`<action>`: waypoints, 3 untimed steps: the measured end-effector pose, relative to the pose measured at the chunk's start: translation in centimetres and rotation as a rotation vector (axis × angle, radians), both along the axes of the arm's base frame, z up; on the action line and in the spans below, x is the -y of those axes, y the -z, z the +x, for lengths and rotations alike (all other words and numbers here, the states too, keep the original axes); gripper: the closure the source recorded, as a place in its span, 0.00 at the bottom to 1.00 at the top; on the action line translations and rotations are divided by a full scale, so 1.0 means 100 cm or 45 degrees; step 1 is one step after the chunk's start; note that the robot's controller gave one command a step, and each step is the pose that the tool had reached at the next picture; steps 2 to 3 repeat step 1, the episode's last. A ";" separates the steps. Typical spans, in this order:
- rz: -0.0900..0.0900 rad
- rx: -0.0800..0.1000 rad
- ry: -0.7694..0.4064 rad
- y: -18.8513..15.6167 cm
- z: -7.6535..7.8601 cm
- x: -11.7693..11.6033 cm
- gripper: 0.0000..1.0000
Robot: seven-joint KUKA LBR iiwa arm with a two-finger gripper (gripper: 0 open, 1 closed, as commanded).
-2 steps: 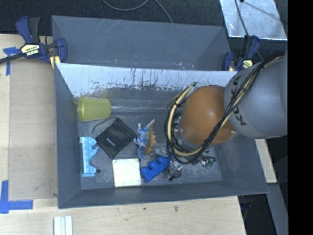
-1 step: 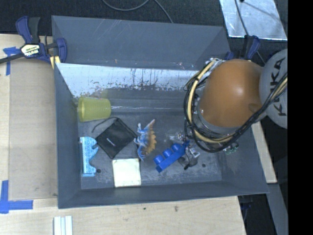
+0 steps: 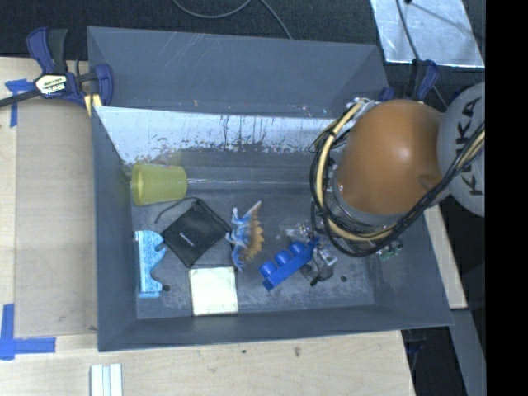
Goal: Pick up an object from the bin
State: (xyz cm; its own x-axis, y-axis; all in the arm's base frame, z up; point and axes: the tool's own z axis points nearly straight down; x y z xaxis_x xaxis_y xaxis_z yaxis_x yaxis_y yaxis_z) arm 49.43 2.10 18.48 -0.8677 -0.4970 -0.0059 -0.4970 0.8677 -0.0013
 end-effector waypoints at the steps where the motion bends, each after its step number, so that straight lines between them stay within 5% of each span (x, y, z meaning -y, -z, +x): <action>1: 0.001 0.004 -0.010 -0.120 0.007 -0.021 1.00; 3: 0.001 0.004 -0.010 -0.120 0.007 -0.021 1.00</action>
Offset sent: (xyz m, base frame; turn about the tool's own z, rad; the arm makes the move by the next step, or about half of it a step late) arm 0.0000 0.0000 0.0000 0.0000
